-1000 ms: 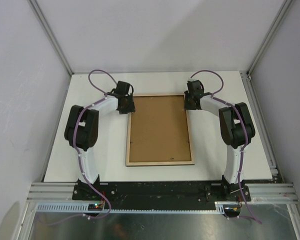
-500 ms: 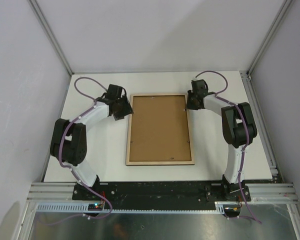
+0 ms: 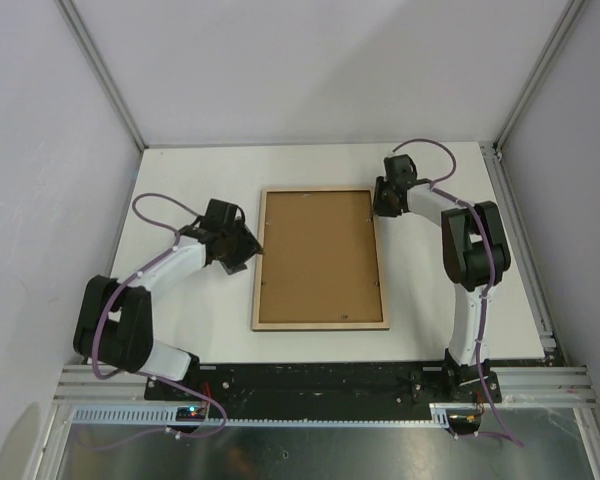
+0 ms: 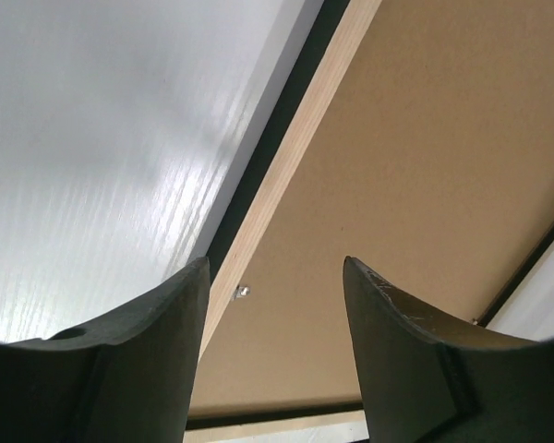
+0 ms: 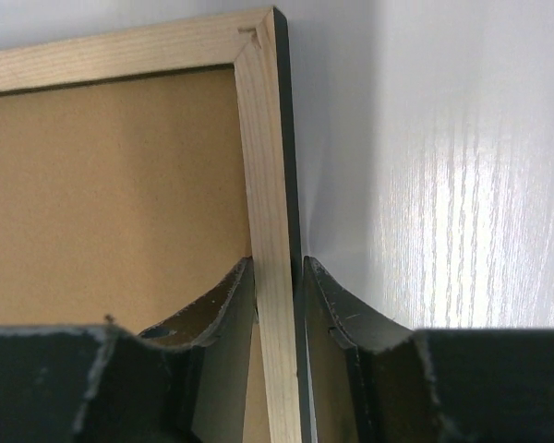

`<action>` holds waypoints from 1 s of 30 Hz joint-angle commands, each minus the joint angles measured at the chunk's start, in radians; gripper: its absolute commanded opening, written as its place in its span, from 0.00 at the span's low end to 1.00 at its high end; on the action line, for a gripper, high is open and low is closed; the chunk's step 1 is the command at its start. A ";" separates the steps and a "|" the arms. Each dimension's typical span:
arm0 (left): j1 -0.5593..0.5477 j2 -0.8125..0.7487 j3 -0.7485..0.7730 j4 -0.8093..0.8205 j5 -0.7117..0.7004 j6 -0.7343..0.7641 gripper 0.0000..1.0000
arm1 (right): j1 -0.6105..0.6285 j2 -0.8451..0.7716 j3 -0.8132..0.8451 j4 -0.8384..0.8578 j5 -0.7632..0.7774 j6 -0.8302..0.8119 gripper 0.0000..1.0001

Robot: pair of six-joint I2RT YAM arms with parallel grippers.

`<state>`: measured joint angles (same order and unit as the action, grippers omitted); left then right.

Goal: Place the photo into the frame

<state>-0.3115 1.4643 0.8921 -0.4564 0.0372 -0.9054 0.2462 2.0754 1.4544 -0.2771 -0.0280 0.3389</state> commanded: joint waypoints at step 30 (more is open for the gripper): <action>-0.193 -0.056 -0.069 -0.016 0.016 -0.307 0.66 | -0.168 -0.223 -0.337 0.088 0.131 0.330 0.00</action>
<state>-0.4713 1.3636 0.7795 -0.4759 0.0376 -1.1645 0.0608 1.8912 1.1893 -0.2256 0.1131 0.5510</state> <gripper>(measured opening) 0.667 0.228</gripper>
